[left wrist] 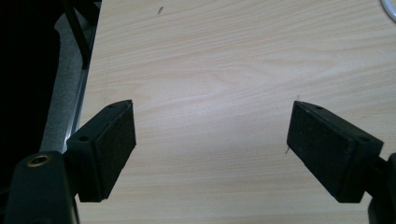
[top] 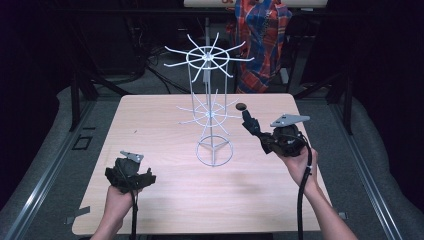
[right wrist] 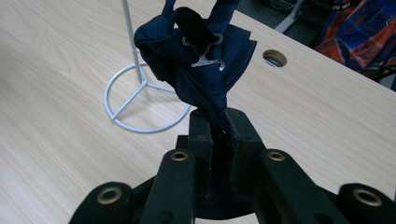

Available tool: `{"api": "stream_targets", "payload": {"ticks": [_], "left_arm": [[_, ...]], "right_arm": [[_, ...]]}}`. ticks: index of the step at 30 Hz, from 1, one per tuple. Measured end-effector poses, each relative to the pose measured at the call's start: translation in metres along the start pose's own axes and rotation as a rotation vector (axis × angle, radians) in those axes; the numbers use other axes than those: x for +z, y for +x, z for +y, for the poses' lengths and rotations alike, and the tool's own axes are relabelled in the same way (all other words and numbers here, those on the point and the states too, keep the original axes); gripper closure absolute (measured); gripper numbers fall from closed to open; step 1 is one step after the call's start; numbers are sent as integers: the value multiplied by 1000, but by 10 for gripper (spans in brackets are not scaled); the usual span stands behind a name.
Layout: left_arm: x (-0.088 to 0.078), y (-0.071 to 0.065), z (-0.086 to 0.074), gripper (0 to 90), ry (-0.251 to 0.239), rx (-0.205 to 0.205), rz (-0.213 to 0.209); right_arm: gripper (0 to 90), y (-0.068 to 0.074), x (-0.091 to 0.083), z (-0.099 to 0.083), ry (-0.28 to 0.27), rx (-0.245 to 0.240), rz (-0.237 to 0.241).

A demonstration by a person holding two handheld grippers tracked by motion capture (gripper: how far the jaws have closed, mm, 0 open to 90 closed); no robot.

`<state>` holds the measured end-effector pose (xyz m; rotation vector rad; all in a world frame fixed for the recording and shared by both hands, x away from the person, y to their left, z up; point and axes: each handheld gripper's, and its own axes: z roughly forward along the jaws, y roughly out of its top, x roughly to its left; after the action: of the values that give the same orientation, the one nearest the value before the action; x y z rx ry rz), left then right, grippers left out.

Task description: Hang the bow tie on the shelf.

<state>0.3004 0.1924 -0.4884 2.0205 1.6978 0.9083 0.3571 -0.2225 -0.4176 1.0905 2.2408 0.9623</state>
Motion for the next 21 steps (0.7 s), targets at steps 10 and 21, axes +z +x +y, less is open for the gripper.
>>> {"api": "stream_targets", "payload": {"ticks": [10,21], "left_arm": [[0,0,0,157,0,0,0],[0,0,0,157,0,1,0]], "right_arm": [[813,10,11,5,30,-48,3],[814,14,18,13,21,-49,10]]}}
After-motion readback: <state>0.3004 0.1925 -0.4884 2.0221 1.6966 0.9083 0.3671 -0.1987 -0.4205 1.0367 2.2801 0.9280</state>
